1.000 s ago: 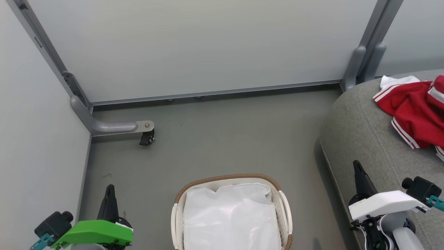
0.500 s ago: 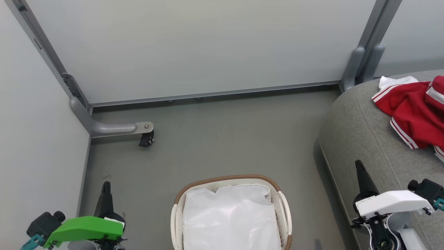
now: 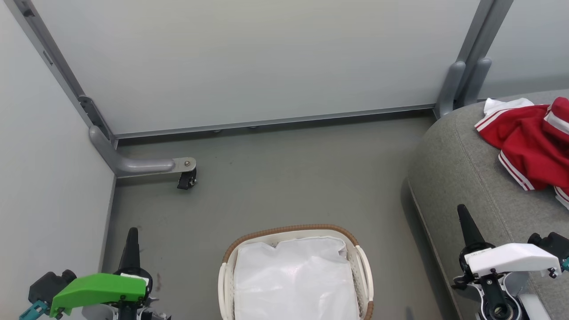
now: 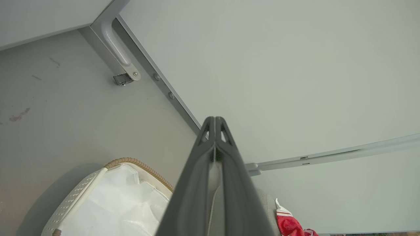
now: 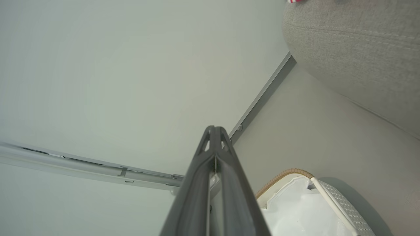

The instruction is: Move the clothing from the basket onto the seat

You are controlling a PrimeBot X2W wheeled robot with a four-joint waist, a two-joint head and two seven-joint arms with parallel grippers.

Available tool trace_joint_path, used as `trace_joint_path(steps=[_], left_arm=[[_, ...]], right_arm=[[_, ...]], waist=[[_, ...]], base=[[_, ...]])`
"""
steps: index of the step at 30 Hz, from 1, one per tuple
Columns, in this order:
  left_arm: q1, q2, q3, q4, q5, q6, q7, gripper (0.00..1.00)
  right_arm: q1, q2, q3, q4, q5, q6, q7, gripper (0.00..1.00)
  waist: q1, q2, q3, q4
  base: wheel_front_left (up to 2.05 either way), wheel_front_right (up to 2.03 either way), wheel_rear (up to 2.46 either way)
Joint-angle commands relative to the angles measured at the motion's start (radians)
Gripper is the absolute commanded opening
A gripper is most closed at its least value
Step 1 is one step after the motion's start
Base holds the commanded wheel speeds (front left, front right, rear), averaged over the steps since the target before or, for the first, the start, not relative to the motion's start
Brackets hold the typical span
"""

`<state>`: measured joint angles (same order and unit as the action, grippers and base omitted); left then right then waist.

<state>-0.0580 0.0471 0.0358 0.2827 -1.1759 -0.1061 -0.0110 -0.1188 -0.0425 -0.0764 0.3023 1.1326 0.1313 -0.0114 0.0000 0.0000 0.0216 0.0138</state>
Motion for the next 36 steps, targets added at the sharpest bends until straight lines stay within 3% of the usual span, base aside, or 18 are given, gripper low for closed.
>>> trace_joint_path(steps=[1,36], left_arm=[[-0.027,0.004,0.009,-0.012,-0.022,-0.007,0.005,0.0],[-0.049,0.005,0.057,-0.031,-0.297,-0.02,0.087,0.0]], right_arm=[[-0.001,-0.007,-0.004,-0.014,0.028,0.0,0.007,0.0],[0.009,-0.009,-0.028,-0.045,0.327,-0.001,0.087,0.0]], waist=[[0.0,0.0,0.0,0.0],[0.0,0.0,-0.011,-0.008]], base=[[0.0,0.0,0.0],[0.0,0.0,0.0]])
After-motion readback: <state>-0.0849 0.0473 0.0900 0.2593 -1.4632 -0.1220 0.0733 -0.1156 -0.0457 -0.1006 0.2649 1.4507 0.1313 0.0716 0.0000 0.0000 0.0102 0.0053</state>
